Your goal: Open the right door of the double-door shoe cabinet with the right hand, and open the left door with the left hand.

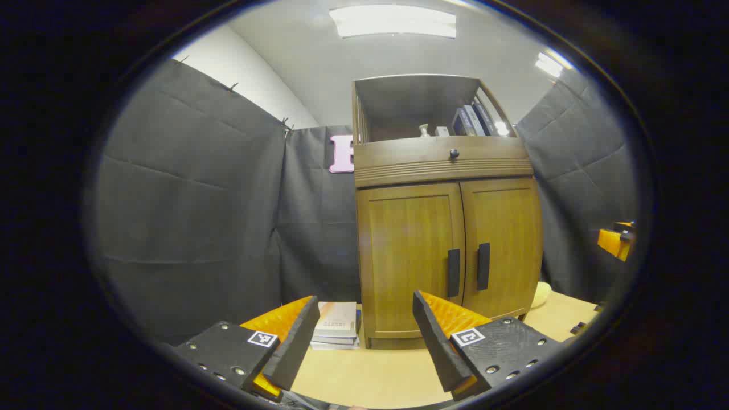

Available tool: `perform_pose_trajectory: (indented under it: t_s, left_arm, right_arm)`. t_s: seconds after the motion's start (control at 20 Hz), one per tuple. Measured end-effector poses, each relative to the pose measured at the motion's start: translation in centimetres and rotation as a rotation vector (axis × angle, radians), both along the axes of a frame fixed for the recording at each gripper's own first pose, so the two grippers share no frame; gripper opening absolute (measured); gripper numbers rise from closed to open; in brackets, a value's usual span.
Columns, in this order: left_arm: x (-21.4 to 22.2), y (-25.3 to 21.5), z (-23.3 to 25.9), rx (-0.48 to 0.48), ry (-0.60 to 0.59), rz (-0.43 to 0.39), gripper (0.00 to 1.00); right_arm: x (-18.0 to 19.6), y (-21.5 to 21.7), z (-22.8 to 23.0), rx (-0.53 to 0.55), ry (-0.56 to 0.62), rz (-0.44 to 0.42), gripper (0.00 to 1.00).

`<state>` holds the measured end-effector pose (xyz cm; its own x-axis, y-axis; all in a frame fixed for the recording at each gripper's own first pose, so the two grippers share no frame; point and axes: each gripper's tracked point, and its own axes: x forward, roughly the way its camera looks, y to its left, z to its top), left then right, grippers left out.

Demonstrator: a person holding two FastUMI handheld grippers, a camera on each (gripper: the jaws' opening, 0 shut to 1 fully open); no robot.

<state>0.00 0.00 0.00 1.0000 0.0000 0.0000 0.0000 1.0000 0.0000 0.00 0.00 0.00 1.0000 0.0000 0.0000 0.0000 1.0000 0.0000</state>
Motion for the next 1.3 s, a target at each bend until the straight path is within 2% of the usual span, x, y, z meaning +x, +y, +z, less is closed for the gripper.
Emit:
perform_pose_trajectory:
  t_s: [0.6,0.8,1.3]
  left_arm:
    - [0.0,-0.3,0.0,0.007,-0.002,-0.027,0.95]
    - [-0.3,0.0,0.7,0.002,-0.011,-0.023,0.95]
    - [-0.8,0.5,0.7,0.011,-0.006,0.019,0.95]
  right_arm:
    - [-0.1,0.3,0.0,0.0,0.001,-0.017,0.97]
    - [0.2,1.0,1.2,0.012,-0.02,-0.008,0.96]
    - [7.9,6.2,1.7,0.001,-0.031,0.096,0.97]
